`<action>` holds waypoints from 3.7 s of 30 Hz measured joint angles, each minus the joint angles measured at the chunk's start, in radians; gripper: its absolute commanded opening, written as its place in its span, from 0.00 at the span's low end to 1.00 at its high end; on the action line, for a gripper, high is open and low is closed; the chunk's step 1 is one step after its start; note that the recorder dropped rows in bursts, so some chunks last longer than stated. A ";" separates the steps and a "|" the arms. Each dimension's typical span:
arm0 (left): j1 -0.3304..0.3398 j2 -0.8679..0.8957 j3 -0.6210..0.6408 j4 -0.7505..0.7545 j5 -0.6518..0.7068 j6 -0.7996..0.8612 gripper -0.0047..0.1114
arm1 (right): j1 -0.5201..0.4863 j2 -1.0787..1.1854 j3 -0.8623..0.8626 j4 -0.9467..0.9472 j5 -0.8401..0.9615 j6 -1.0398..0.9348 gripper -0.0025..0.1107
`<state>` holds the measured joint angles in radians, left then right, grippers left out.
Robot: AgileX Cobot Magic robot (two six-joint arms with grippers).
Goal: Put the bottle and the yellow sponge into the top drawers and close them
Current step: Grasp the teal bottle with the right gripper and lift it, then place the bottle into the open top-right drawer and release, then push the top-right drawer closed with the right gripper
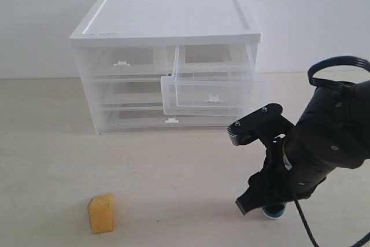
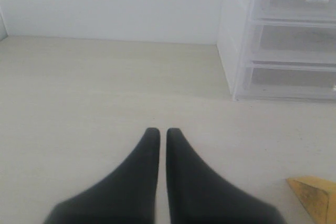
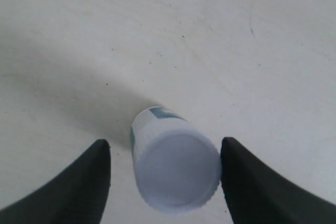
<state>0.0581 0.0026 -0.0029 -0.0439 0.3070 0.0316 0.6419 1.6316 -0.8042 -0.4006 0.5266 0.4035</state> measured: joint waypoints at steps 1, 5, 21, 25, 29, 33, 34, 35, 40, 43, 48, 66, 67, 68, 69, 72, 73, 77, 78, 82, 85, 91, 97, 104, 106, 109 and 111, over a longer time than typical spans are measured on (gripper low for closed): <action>0.000 0.000 0.000 0.000 0.000 0.000 0.08 | 0.000 0.000 0.000 0.000 0.000 0.000 0.38; 0.000 0.000 0.000 0.000 0.000 0.000 0.08 | 0.000 -0.006 -0.002 -0.002 0.000 0.004 0.12; 0.000 0.000 0.000 0.000 0.000 0.000 0.08 | -0.001 -0.324 -0.010 0.378 -0.030 -0.312 0.02; 0.000 0.000 0.000 0.000 0.000 0.000 0.08 | -0.001 -0.364 -0.056 0.560 -0.040 -0.467 0.02; 0.000 0.000 0.000 0.000 0.000 0.000 0.08 | -0.004 -0.355 -0.111 0.665 -0.072 -0.516 0.02; 0.000 0.000 0.000 0.000 0.000 0.000 0.08 | -0.061 -0.315 -0.179 0.890 -0.056 -0.661 0.02; 0.000 0.000 0.000 0.000 0.000 0.000 0.08 | -0.085 -0.302 -0.194 0.961 -0.031 -0.734 0.02; 0.000 0.000 0.000 0.000 0.000 0.000 0.08 | -0.118 -0.290 -0.205 1.059 -0.003 -0.800 0.02; 0.000 0.000 0.000 0.000 0.000 0.000 0.08 | -0.289 -0.202 -0.248 1.506 0.216 -1.152 0.02; 0.000 0.000 0.000 0.000 0.000 0.000 0.08 | -0.371 -0.147 -0.262 1.676 0.323 -1.264 0.02; 0.000 0.000 0.000 0.000 0.000 0.000 0.08 | -0.456 -0.071 -0.282 1.857 0.389 -1.320 0.02; 0.000 0.000 0.000 0.000 0.000 0.000 0.08 | -0.463 0.072 -0.352 1.943 0.275 -1.283 0.38; 0.000 0.000 0.000 0.000 0.000 0.000 0.08 | -0.463 0.072 -0.352 1.941 0.273 -1.285 0.47; 0.000 0.000 0.000 0.000 0.000 0.000 0.08 | -0.463 0.072 -0.352 1.941 0.274 -1.287 0.56; 0.000 0.000 0.000 0.000 0.000 0.000 0.08 | -0.463 0.072 -0.354 1.941 0.274 -1.292 0.63; 0.000 0.000 0.000 0.000 0.000 0.000 0.08 | -0.463 0.072 -0.358 1.938 0.257 -1.313 0.63; 0.000 0.000 0.000 0.000 0.000 0.000 0.08 | -0.463 0.068 -0.358 1.925 0.242 -1.315 0.63; 0.000 0.000 0.000 0.000 0.000 0.000 0.08 | -0.463 -0.004 -0.362 1.865 0.189 -1.327 0.42; 0.000 0.000 0.000 0.000 0.000 0.000 0.08 | -0.463 -0.025 -0.373 1.834 0.192 -1.328 0.26; 0.000 0.000 0.000 0.000 0.000 0.000 0.08 | -0.459 -0.042 -0.446 1.700 0.319 -1.330 0.03; 0.000 0.000 0.000 0.000 0.000 0.000 0.08 | -0.356 -0.043 -0.526 1.403 0.350 -1.262 0.03; 0.000 0.000 0.000 0.000 0.000 0.000 0.08 | -0.112 -0.043 -0.605 0.817 0.233 -0.924 0.03; 0.000 0.000 0.000 0.000 0.000 0.000 0.08 | -0.003 -0.027 -0.609 0.648 0.138 -0.796 0.03; 0.000 0.000 0.000 0.000 0.000 0.000 0.08 | 0.005 0.063 -0.609 0.598 0.045 -0.732 0.03; 0.000 0.000 0.000 0.000 0.000 0.000 0.08 | 0.005 0.068 -0.609 0.573 0.029 -0.708 0.03; 0.000 0.000 0.000 0.000 0.000 0.000 0.08 | 0.005 0.068 -0.609 0.484 0.027 -0.639 0.03; 0.000 0.000 0.000 0.000 0.000 0.000 0.08 | 0.005 0.068 -0.609 0.407 0.034 -0.573 0.03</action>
<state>0.0581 0.0026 -0.0029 -0.0439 0.3070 0.0316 0.6467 1.6994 -1.4130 0.0060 0.5609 -0.1695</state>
